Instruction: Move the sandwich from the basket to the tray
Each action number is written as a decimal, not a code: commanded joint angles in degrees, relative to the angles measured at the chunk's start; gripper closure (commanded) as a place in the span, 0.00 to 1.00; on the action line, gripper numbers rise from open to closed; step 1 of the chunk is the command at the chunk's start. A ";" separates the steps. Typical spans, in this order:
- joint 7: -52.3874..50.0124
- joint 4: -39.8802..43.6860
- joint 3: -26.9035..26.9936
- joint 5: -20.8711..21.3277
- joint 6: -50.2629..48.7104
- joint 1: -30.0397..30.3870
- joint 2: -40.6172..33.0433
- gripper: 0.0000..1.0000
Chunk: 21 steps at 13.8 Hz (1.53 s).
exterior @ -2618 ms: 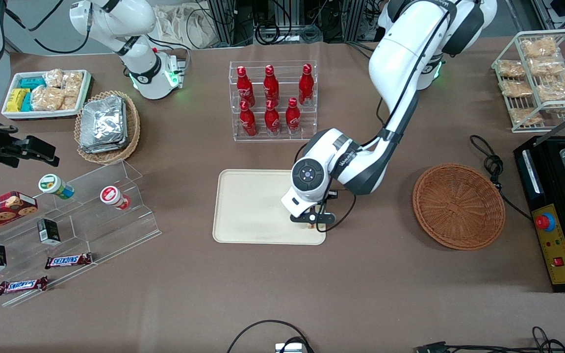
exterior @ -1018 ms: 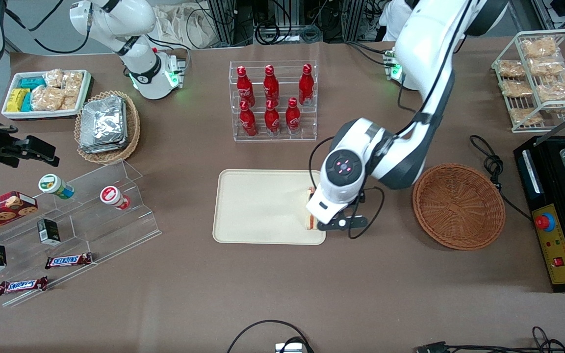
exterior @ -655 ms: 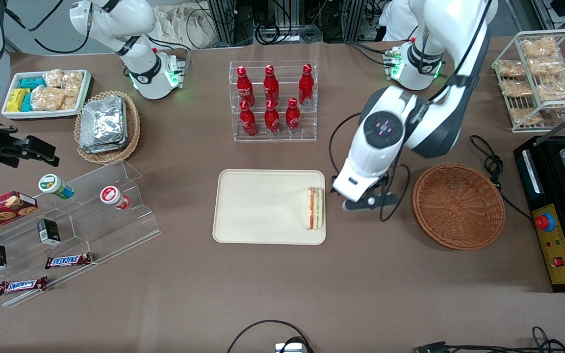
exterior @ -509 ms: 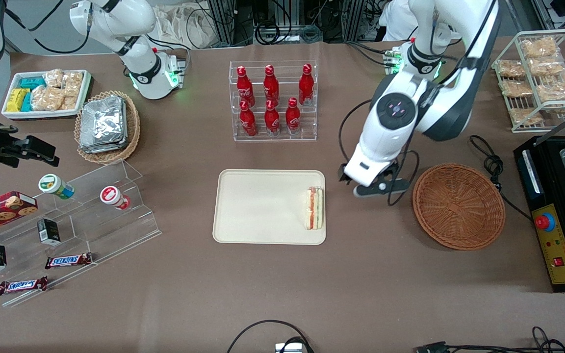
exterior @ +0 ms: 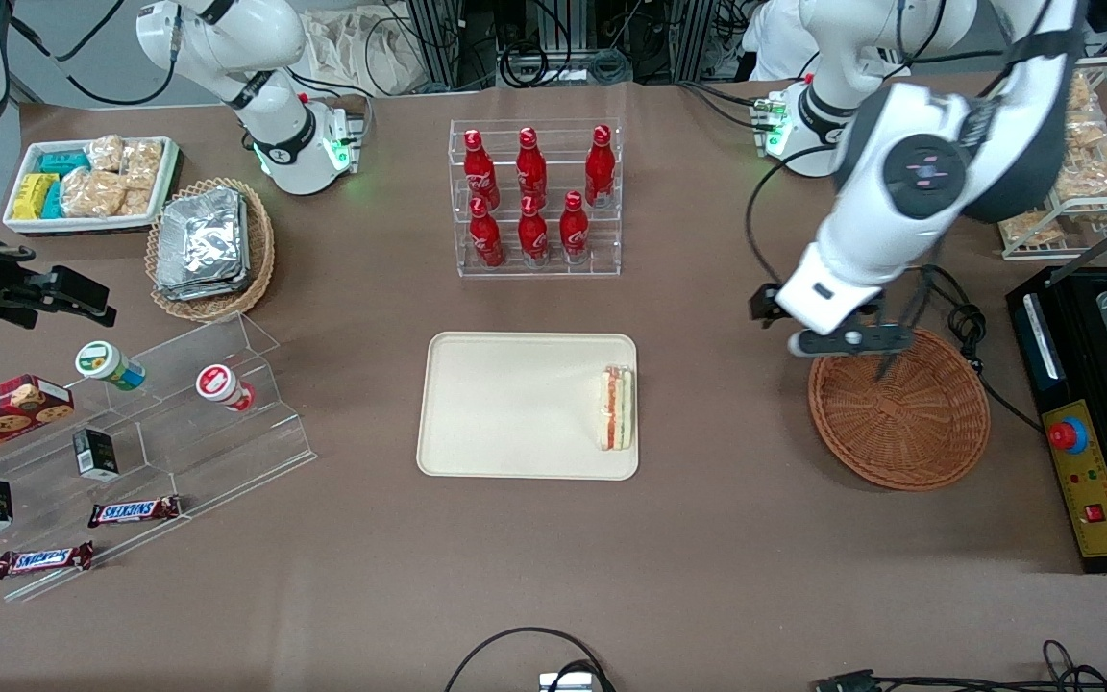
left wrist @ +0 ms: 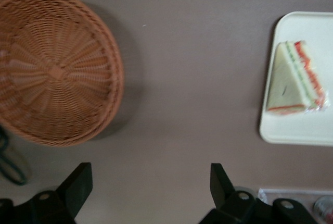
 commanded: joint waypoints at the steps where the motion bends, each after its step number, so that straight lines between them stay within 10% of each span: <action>1: 6.48 4.21 -0.55 -1.19 -5.91 5.16 -0.34 0.00; 21: 10.45 24.18 -0.64 0.04 -13.58 12.56 8.19 0.00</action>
